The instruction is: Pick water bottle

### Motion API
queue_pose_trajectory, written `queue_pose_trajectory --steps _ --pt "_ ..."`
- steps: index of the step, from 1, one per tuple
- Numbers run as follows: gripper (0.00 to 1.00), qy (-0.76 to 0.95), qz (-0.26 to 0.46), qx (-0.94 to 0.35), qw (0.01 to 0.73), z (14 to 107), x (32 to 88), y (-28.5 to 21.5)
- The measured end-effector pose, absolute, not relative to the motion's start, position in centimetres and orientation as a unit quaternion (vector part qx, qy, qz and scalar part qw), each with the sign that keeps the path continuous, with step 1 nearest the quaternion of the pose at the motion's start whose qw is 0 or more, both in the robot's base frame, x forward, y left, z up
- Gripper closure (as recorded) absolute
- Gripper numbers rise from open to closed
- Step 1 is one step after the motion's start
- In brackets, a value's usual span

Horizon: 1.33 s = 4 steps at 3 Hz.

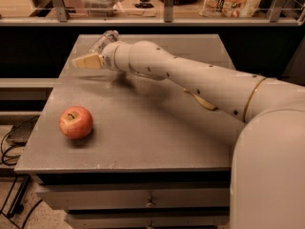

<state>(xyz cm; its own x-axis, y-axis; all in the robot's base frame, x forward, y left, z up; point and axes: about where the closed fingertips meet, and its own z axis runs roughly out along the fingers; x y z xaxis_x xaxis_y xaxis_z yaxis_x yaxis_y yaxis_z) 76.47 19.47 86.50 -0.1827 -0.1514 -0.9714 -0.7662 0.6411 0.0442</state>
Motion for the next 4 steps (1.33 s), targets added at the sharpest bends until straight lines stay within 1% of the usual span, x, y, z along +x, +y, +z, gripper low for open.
queue_pose_trajectory --steps 2,3,4 --pt "0.00 0.733 0.261 -0.269 0.567 85.9 78.8 20.7" --pt "0.16 0.741 0.254 -0.247 0.571 85.8 79.6 20.4" --pt "0.41 0.747 0.247 -0.235 0.571 85.6 79.9 20.2"
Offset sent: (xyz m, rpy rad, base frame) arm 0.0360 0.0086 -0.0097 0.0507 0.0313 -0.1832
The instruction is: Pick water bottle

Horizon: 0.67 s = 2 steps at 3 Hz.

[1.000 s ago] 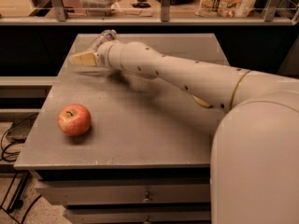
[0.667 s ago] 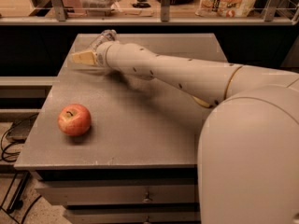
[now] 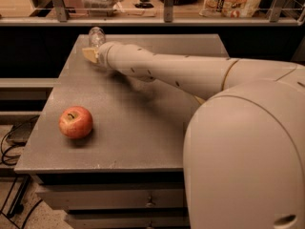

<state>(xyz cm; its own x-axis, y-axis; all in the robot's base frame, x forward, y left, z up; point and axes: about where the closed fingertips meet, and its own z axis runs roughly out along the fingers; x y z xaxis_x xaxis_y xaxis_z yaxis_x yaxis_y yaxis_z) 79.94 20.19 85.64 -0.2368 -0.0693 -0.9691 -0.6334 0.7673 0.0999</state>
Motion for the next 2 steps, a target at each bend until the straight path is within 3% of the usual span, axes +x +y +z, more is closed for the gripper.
queue_pose_trajectory --steps 2 --pt "0.87 0.745 0.246 -0.235 0.574 86.41 80.01 19.50"
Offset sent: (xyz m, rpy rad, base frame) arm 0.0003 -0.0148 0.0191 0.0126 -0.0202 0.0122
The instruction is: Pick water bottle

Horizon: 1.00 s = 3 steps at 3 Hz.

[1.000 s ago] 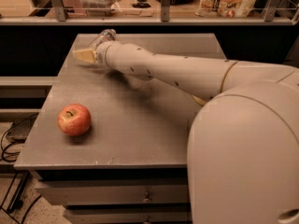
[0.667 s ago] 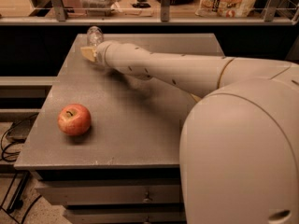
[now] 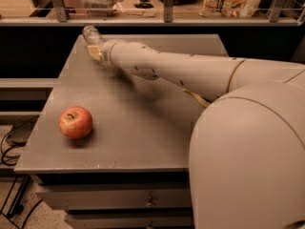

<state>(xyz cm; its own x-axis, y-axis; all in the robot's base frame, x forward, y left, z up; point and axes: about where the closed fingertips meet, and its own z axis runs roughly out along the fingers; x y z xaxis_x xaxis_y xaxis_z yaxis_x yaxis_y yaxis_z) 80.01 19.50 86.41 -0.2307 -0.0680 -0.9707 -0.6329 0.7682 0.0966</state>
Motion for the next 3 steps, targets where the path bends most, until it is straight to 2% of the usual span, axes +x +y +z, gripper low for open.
queue_pose_trajectory --steps 1,2,3 --pt "1.00 0.730 0.265 -0.251 0.578 88.1 80.1 19.2" --pt "1.00 0.704 0.276 -0.290 0.587 90.4 80.9 16.4" --pt "1.00 0.663 0.282 -0.338 0.606 97.3 80.6 15.9"
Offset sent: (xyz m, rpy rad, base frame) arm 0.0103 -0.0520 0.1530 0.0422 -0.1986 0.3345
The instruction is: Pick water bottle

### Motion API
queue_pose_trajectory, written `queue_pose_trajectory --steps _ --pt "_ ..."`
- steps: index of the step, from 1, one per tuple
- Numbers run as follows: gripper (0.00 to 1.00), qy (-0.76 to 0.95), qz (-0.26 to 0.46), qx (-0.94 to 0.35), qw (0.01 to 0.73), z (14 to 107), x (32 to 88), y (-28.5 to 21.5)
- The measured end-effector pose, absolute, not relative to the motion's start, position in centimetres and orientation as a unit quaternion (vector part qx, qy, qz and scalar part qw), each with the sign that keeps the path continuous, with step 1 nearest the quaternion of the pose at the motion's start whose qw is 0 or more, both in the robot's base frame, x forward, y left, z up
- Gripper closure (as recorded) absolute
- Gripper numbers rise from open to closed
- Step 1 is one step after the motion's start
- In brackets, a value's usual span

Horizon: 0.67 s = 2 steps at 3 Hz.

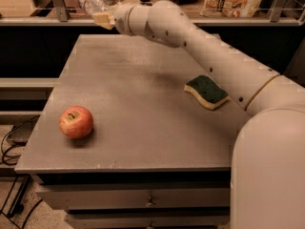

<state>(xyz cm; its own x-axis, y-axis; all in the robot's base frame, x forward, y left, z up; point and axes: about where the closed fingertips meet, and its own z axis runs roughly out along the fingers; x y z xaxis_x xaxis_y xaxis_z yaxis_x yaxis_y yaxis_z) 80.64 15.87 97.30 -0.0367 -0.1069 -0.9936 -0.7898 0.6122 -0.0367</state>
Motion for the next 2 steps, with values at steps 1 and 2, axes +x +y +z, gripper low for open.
queue_pose_trajectory --steps 1,2 --pt "1.00 0.635 0.251 -0.385 0.621 104.0 80.8 13.7" --pt "1.00 0.627 0.250 -0.396 0.622 106.4 80.5 12.7"
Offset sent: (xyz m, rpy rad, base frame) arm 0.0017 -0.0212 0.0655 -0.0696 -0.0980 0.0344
